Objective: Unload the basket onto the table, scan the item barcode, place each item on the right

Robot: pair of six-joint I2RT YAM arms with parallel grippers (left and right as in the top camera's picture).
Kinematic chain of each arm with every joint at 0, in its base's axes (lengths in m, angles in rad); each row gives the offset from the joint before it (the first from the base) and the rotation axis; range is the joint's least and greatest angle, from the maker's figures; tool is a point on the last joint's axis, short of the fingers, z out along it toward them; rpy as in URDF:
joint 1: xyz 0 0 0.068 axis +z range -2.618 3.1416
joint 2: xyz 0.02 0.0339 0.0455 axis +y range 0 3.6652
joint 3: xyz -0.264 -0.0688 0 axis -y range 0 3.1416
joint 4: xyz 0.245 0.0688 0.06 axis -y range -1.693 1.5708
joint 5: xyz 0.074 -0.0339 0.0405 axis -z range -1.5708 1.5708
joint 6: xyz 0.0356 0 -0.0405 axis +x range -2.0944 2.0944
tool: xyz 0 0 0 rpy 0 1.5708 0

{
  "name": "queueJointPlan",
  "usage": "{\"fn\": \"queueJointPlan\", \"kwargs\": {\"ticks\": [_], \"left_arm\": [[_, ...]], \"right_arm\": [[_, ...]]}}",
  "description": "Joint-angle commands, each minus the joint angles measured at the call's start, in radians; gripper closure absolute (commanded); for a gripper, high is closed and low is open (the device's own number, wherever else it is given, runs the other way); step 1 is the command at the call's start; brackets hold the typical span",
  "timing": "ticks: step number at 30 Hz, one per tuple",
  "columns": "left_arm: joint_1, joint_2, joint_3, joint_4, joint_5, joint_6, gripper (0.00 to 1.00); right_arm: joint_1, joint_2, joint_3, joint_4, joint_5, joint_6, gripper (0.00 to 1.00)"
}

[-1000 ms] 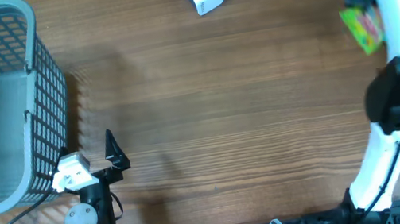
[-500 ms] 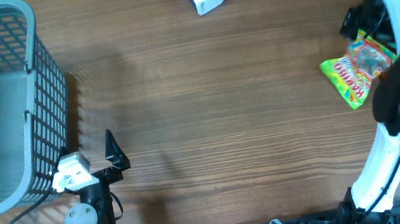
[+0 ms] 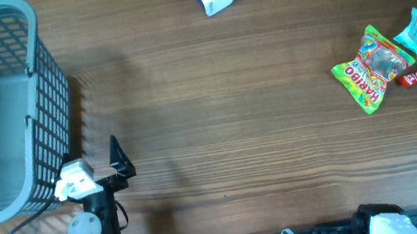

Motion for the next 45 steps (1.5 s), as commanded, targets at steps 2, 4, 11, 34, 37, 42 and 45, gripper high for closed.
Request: {"fn": "queueJointPlan", "kwargs": {"ticks": [2, 4, 11, 34, 37, 42, 45], "left_arm": [[0.002, -0.007, -0.003, 0.000, -0.010, -0.002, 0.00], [0.002, -0.007, -0.003, 0.000, -0.010, -0.002, 0.00], [0.002, -0.007, -0.003, 0.000, -0.009, -0.002, 0.00], [0.002, -0.007, -0.003, 0.000, -0.010, -0.002, 0.00], [0.002, -0.007, -0.003, 0.000, -0.010, -0.002, 0.00], [0.002, -0.007, -0.003, 0.000, -0.009, -0.002, 0.00], [0.002, -0.007, -0.003, 0.000, -0.010, -0.002, 0.00]], "right_arm": [[-0.003, -0.127, -0.006, -0.008, -0.017, -0.016, 0.00], [-0.003, -0.166, -0.006, -0.020, 0.003, -0.017, 0.00], [-0.001, -0.288, -0.006, -0.047, 0.056, -0.016, 0.00], [0.116, -1.041, -1.369, 1.217, -0.070, -0.192, 0.00], [0.116, -1.099, -1.576, 1.374, -0.077, -0.140, 0.00], [0.111, -1.148, -1.819, 1.521, -0.044, -0.005, 0.00], [0.111, -1.148, -1.888, 1.579, -0.030, -0.001, 0.00]]}}
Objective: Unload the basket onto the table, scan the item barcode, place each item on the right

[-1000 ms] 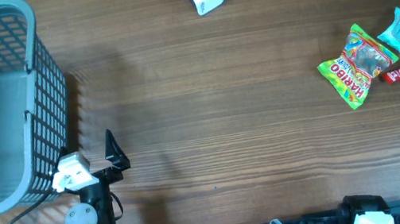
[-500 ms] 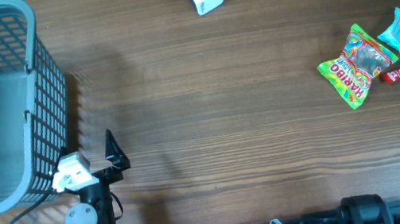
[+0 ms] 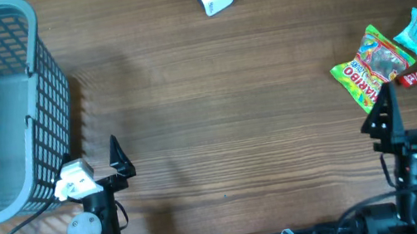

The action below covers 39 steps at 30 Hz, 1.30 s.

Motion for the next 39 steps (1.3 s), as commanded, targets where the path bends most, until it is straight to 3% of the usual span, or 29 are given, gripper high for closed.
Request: {"fn": "queueJointPlan", "kwargs": {"ticks": [1, 12, 16, 19, 26, 39], "left_arm": [[0.002, -0.007, -0.003, -0.001, -0.010, -0.002, 0.00], [0.002, -0.007, -0.003, -0.001, -0.010, -0.002, 0.00], [0.002, -0.007, -0.003, -0.001, -0.010, -0.002, 0.00], [0.002, -0.007, -0.003, -0.001, -0.010, -0.002, 0.00], [0.002, -0.007, -0.003, -0.001, -0.010, -0.002, 0.00], [0.002, -0.007, -0.003, -0.001, -0.010, -0.002, 0.00]], "right_arm": [[0.000, -0.023, -0.078, 0.063, 0.023, 0.056, 0.00], [0.000, -0.024, -0.338, 0.251, 0.043, 0.057, 0.00], [0.000, -0.024, -0.335, 0.213, 0.032, 0.038, 0.00], [0.000, -0.024, -0.335, 0.191, -0.042, -0.071, 0.00], [0.000, -0.024, -0.335, -0.038, -0.048, -0.069, 0.00], [0.004, -0.024, -0.335, -0.039, -0.069, -0.127, 0.00]]}}
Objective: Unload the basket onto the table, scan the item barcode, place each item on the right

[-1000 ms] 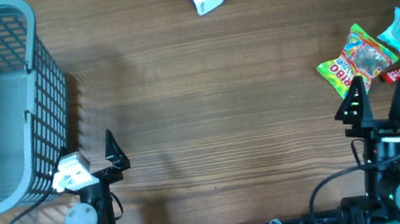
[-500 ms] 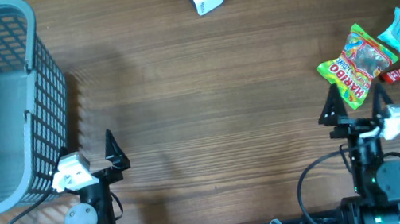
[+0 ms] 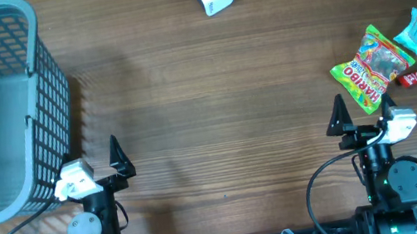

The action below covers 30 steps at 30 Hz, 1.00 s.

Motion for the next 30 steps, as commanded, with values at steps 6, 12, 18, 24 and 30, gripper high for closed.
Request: {"fn": "queueJointPlan", "kwargs": {"ticks": [6, 12, 18, 24, 30], "left_arm": [[0.002, -0.007, -0.003, -0.001, -0.010, -0.002, 0.00], [0.002, -0.007, -0.003, -0.001, -0.010, -0.002, 0.00], [0.002, -0.007, -0.003, -0.001, -0.010, -0.002, 0.00], [0.002, -0.007, -0.003, -0.001, -0.010, -0.002, 0.00], [-0.053, -0.011, -0.003, -0.003, -0.013, -0.001, 0.00]], "right_arm": [[0.004, -0.013, -0.001, 0.002, -0.021, -0.013, 0.00], [0.004, -0.012, -0.001, 0.002, -0.021, -0.013, 0.00], [0.004, -0.012, -0.001, 0.002, -0.021, -0.013, 0.00], [0.004, -0.012, -0.001, 0.002, -0.021, -0.013, 0.00], [0.004, -0.012, -0.001, 0.002, -0.021, -0.013, 0.00]]}}
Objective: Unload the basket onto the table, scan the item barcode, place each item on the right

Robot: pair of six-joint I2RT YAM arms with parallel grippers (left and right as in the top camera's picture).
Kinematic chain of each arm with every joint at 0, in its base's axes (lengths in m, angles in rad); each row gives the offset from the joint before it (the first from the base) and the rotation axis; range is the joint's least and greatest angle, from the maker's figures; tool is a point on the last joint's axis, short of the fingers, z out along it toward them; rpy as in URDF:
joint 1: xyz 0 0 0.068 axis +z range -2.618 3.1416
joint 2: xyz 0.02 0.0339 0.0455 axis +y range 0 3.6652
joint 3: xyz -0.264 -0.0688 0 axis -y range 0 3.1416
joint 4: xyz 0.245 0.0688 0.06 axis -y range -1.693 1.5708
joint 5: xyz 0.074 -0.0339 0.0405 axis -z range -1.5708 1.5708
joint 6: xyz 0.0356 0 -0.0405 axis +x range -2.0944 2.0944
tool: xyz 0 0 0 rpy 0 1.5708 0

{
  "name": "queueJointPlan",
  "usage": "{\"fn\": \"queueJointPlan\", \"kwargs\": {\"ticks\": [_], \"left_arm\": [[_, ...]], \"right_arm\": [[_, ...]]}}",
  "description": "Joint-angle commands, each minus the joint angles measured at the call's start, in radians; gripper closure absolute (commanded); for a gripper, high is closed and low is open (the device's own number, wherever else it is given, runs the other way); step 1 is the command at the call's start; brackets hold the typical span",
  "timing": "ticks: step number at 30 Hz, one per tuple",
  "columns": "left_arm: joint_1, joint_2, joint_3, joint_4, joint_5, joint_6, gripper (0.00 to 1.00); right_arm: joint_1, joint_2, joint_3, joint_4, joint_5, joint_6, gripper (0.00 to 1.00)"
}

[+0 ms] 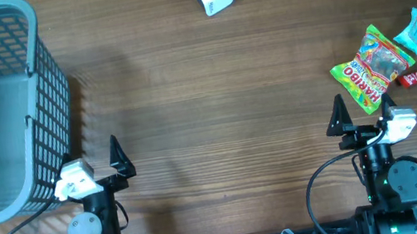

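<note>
A white barcode scanner stands at the table's far edge, near the middle. At the right lie snack items: a green Haribo bag [370, 68], a blue packet and a red bar. My right gripper [361, 115] is open near the front edge, just below and left of the Haribo bag, holding nothing. My left gripper [96, 162] is open at the front left with nothing in it; its wrist camera partly covers one finger.
A large grey wire basket [45, 55] fills the left side, its near corner right beside the left gripper. Both arm bases sit at the front edge. A pink packet lies at the right edge among the snacks.
The right arm was first only a dark shape at the right edge beside the snacks. Then its open gripper stood just below the red bar. A second ago it sat further left at the front, where it stays. The left arm and all items have not moved.
</note>
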Motion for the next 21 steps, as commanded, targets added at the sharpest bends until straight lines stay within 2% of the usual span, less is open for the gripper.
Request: {"fn": "queueJointPlan", "kwargs": {"ticks": [1, 6, 9, 21], "left_arm": [[-0.061, -0.011, -0.003, -0.002, -0.014, 0.002, 0.00], [-0.067, -0.011, -0.003, -0.007, -0.001, 0.005, 0.00], [-0.067, -0.011, -0.003, -0.013, 0.056, 0.085, 0.00], [-0.067, -0.011, -0.003, -0.013, 0.052, 0.048, 0.00]], "right_arm": [[0.004, -0.012, -0.001, 0.002, -0.020, -0.012, 0.00], [0.004, -0.012, -0.001, 0.002, -0.020, -0.013, 0.00], [0.004, -0.012, -0.001, 0.002, -0.020, -0.012, 0.00], [0.004, -0.012, -0.001, 0.002, -0.020, -0.012, 0.00]]}}
